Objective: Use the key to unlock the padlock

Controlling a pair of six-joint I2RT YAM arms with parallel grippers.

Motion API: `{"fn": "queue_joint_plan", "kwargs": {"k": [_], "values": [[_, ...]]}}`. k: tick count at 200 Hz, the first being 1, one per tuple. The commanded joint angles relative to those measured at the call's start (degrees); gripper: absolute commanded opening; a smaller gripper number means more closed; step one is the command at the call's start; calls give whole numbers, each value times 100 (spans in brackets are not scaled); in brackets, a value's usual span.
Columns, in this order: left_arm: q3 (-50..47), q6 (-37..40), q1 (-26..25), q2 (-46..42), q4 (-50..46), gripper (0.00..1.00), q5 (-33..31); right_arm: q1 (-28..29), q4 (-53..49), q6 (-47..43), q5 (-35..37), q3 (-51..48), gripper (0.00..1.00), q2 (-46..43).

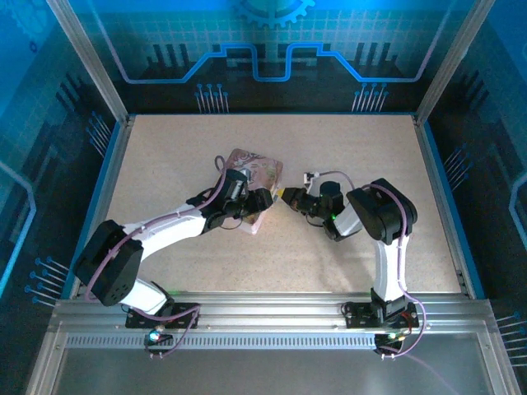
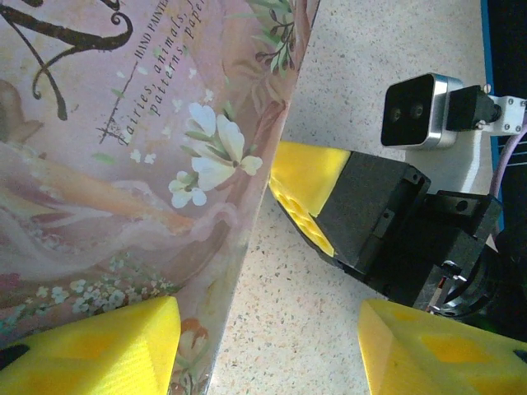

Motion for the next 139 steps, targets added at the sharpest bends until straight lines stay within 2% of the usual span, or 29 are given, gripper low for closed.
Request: {"fn": "queue_joint_plan", "kwargs": {"k": [1,25,41,68,103,122,139], "values": [[-303,-115,-107,91,-622,61,103,-57,-392,-332,197,34,0,-395],[-241,-11,-45,-72,-723,62,73,-198,-917,-736,135,-189,0,-896],[-124,136,-19,-248,-793,62,80,-255,-1654,-1165,-34,-254,0,-1364],[178,512,62,-654,-1173,65,-74,-258,-3703,-2193,-202,-222,0,-2362],[103,710,375,-1344,-1314,67,-233,-240,-6625,-3461,193,-166,0,-3571],[-20,776,569,-1722,-1376,68,-311,-204,-7787,-3903,519,-135,0,-4015],[-120,848,727,-2009,-1472,71,-354,-187,-8395,-4093,709,-166,0,-4234]]}}
